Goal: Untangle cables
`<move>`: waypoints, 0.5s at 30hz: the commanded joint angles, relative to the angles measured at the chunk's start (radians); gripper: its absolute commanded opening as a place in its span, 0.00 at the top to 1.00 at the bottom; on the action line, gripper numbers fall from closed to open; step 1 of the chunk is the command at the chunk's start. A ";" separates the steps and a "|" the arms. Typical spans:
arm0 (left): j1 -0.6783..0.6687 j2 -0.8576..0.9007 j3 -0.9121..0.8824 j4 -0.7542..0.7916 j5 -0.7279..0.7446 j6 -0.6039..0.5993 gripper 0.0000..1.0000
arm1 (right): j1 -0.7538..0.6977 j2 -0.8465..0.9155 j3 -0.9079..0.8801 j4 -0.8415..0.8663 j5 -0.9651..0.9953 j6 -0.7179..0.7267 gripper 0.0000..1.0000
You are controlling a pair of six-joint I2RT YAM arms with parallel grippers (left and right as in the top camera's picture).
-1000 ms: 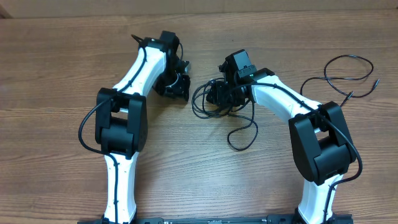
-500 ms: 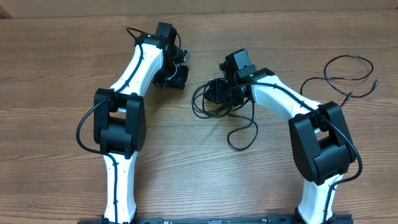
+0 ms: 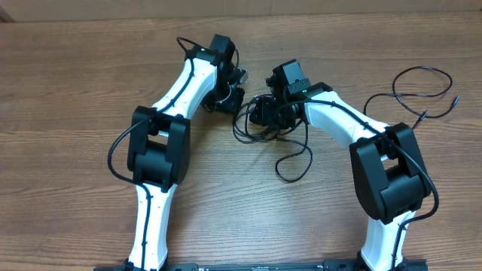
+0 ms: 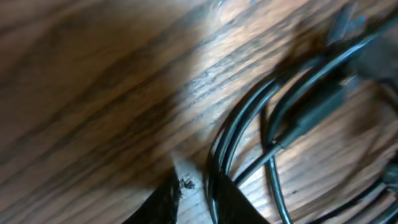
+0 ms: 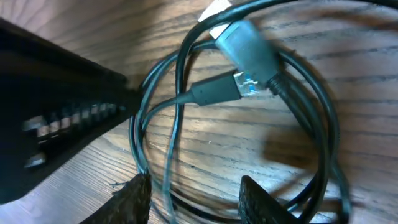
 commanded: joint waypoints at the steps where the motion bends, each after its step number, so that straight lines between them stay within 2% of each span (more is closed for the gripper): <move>1: 0.000 0.059 -0.007 0.000 -0.020 0.016 0.77 | -0.001 -0.041 0.011 0.001 -0.005 0.000 0.55; 5: 0.000 0.067 -0.007 -0.005 -0.018 0.016 0.83 | -0.001 -0.040 0.011 0.001 0.011 0.000 0.55; 7: 0.001 0.067 -0.006 -0.005 -0.018 0.016 0.94 | -0.001 -0.040 0.011 0.002 0.013 0.000 0.55; 11: 0.003 0.067 -0.003 -0.027 -0.050 0.016 0.96 | -0.001 -0.040 0.011 -0.003 0.013 0.000 0.55; 15: 0.014 0.067 -0.003 -0.050 -0.203 -0.045 0.96 | -0.001 -0.040 0.011 -0.010 0.013 0.000 0.52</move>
